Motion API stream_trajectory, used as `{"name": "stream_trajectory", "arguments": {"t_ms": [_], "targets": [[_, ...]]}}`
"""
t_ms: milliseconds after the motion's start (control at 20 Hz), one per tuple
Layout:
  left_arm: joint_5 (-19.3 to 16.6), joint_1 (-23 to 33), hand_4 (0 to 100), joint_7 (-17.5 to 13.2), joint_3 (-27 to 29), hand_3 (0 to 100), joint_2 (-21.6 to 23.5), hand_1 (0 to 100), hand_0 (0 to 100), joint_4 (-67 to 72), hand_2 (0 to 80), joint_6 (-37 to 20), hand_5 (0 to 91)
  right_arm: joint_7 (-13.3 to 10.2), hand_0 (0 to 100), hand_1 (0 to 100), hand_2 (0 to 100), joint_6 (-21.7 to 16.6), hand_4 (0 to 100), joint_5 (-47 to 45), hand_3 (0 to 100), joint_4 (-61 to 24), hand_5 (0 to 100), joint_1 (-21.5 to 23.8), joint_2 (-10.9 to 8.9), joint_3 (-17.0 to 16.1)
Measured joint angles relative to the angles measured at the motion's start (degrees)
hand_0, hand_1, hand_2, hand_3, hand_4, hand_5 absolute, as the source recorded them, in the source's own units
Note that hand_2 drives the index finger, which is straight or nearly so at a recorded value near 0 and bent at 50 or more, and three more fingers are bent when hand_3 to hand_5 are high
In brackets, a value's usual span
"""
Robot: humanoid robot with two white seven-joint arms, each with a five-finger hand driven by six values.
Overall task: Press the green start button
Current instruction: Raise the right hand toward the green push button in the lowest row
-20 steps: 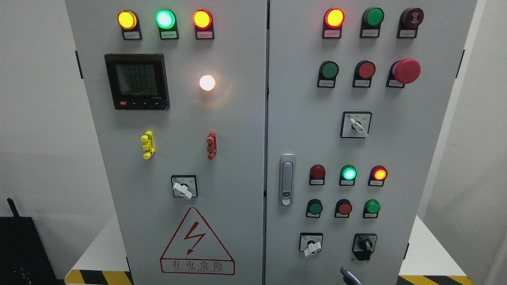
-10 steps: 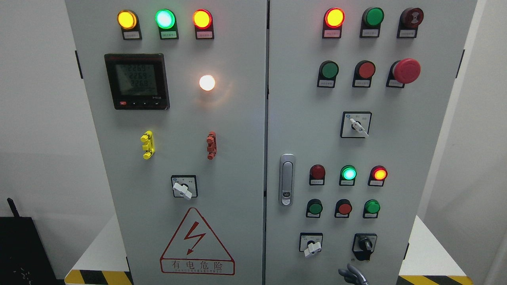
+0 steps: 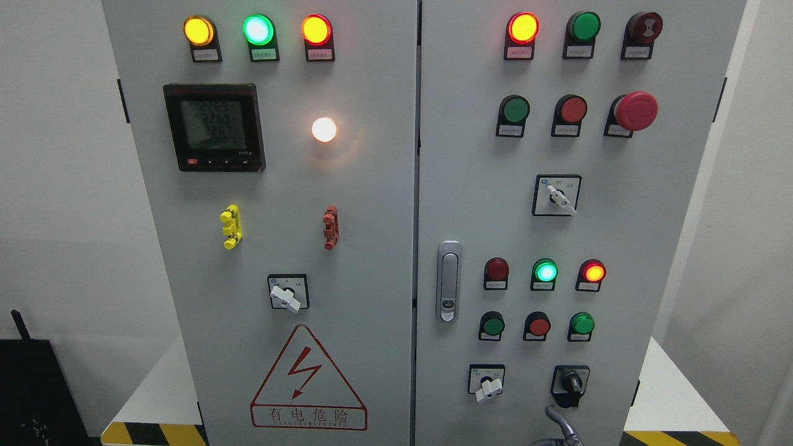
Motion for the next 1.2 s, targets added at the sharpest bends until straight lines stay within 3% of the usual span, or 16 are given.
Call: {"name": "stream_trajectory", "arguments": {"t_ms": [350, 700, 1200], "targets": [[0.0, 0.0, 0, 0.0, 0.0, 0, 0.0, 56, 12, 0.0, 0.0, 0.0, 0.0, -1.4, 44, 33, 0, -0.6, 61, 12.2, 63, -0.3, 53, -3.1, 0.28, -1.2], [0.0, 0.0, 0, 0.0, 0.0, 0, 0.0, 56, 12, 0.0, 0.0, 0.0, 0.0, -2.5, 53, 30, 0, -0.6, 63, 18.7, 66, -0.8, 57, -5.8, 0.62, -1.9], [0.0, 0.0, 0, 0.0, 0.0, 0, 0.0, 56, 12, 0.0, 0.0, 0.0, 0.0, -4.1, 53, 31, 0, 0.4, 65, 28.0, 66, -1.1, 59, -8.9, 1.18, -2.2]]}}
